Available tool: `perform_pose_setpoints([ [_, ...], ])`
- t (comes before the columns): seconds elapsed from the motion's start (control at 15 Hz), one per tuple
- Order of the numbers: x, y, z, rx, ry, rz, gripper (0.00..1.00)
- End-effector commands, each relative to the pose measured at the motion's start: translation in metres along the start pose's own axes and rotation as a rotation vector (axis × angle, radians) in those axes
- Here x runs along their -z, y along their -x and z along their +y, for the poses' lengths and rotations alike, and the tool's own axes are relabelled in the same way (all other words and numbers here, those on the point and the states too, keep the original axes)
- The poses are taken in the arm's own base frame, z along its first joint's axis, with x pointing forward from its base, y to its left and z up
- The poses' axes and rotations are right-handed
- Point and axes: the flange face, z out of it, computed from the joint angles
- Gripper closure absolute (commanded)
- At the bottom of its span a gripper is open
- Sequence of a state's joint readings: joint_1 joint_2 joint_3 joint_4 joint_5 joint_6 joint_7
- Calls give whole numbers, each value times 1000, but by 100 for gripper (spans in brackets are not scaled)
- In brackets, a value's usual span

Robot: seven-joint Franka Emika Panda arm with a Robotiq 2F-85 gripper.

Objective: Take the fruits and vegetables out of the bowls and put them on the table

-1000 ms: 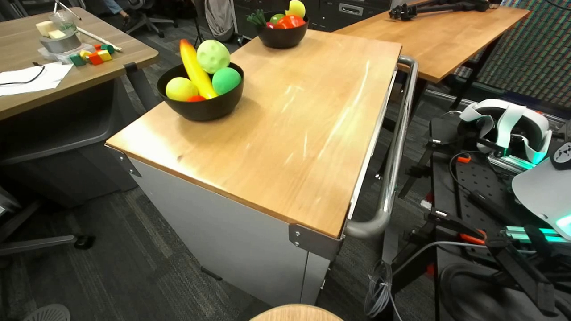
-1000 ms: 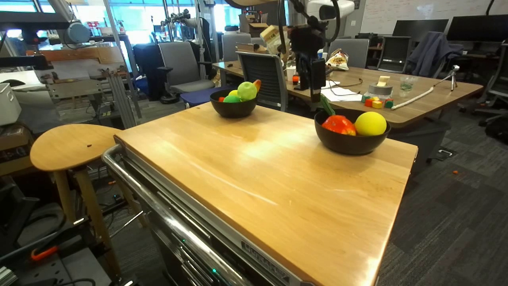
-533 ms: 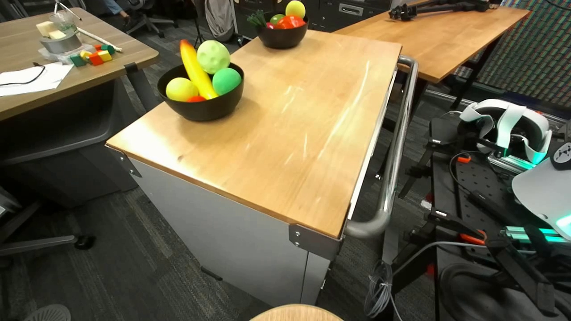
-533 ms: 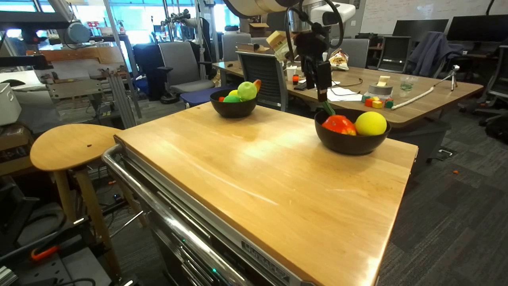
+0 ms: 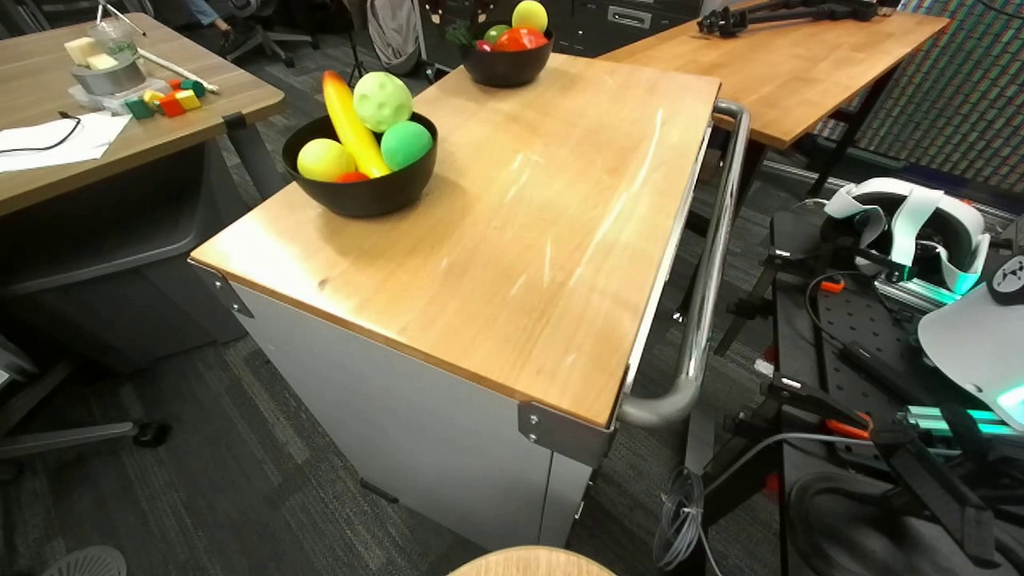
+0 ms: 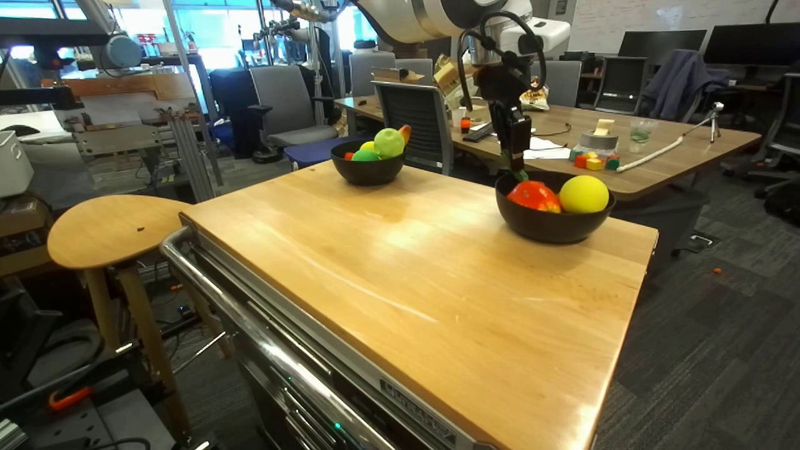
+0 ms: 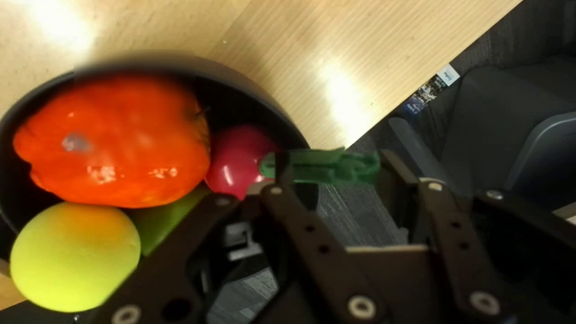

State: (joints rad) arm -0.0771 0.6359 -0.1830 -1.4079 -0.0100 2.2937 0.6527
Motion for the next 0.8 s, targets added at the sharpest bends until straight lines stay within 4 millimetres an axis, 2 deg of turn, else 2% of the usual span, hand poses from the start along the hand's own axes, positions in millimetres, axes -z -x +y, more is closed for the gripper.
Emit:
perform_pose_setpoints([
  [0.0,-1,-10,-11,-39,3,9,81],
  [0.13,-2,-12,-11,-55,7,8,95],
  [0.27,1,-14,-9,-74,9,9,100],
  [0.47,14,-14,-1,-107,37,24,96],
  [0.73,48,-9,18,-128,121,125,97],
])
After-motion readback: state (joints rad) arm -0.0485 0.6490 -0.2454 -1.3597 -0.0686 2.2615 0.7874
